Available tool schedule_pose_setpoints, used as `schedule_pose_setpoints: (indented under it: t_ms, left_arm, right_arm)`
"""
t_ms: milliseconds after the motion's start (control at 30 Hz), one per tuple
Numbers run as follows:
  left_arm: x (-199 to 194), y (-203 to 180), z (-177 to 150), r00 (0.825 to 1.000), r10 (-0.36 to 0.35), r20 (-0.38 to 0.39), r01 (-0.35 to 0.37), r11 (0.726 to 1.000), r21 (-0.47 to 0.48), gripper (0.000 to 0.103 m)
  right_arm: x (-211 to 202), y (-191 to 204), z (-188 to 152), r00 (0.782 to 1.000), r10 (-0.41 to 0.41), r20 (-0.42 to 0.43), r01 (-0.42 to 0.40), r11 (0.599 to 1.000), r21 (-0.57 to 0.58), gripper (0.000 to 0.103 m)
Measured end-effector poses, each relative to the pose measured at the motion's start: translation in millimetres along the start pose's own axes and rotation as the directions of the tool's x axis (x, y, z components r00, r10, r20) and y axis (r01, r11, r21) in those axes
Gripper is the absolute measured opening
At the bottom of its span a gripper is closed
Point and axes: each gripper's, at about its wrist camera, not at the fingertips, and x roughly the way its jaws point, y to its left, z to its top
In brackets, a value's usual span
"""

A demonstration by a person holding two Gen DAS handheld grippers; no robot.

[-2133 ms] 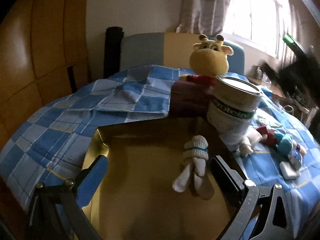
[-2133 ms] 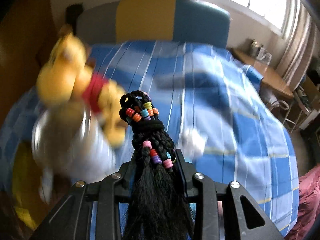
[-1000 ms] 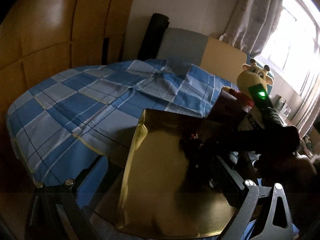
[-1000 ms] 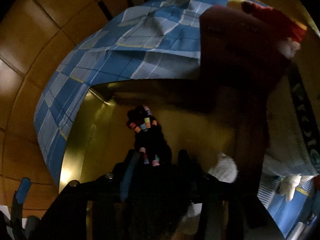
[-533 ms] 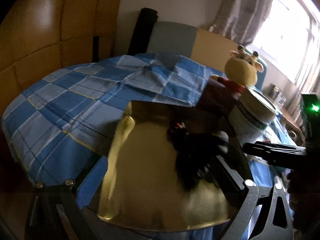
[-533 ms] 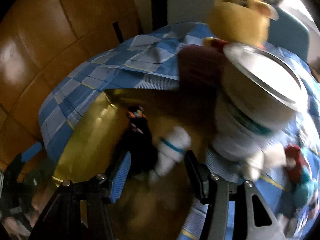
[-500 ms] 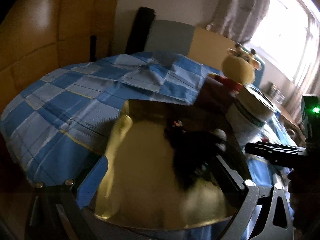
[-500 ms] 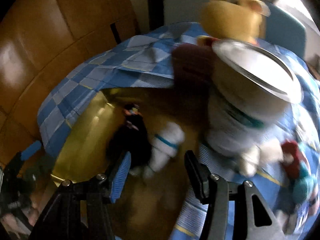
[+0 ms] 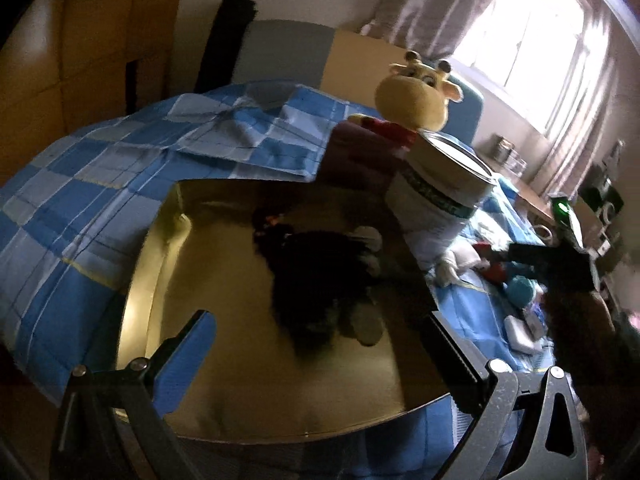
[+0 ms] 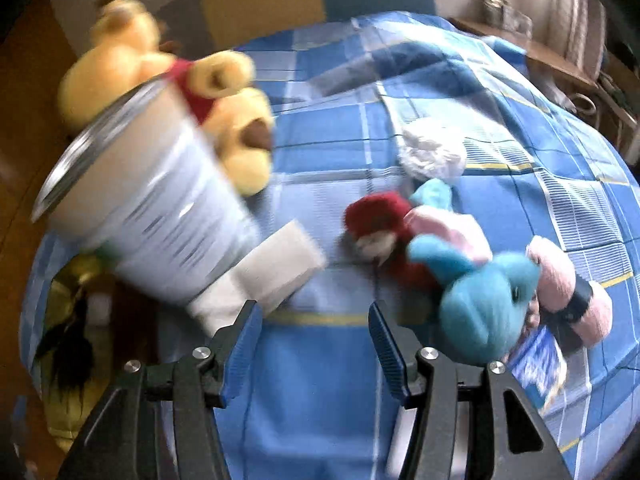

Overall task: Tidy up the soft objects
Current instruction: 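Carry the beaded hair tie into the gold tray and open the right gripper, then move the left gripper back to the pile and grasp the beige gauze roll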

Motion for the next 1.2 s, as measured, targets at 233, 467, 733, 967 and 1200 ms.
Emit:
schedule_pose_setpoints:
  t_ms: [233, 467, 733, 967, 1200]
  left_arm:
    - [5, -9, 2, 0.999, -0.027, -0.02, 0.027, 1.0, 0.015, 0.103]
    - [9, -17, 5, 0.998, -0.061, -0.028, 0.062, 0.997, 0.037, 0.103]
    - [13, -44, 13, 0.988, -0.146, -0.045, 0.149, 0.985, 0.087, 0.103]
    - [13, -72, 13, 0.982, -0.179, -0.06, 0.185, 0.977, 0.107, 0.103]
    - [13, -74, 4, 0.978, -0.187, -0.09, 0.196, 0.974, 0.111, 0.103]
  right_arm:
    - [38, -1, 50, 0.997, -0.083, 0.001, 0.083, 0.996, 0.023, 0.056]
    - [67, 17, 51, 0.992, -0.073, -0.102, 0.054, 0.983, -0.173, 0.056]
    - [29, 16, -21, 0.966, -0.022, -0.256, -0.087, 0.91, -0.406, 0.056]
    - [-1, -20, -29, 0.982, 0.109, -0.152, -0.141, 0.966, -0.215, 0.056]
    - [2, 27, -31, 0.975, 0.192, -0.111, -0.212, 0.953, -0.216, 0.056]
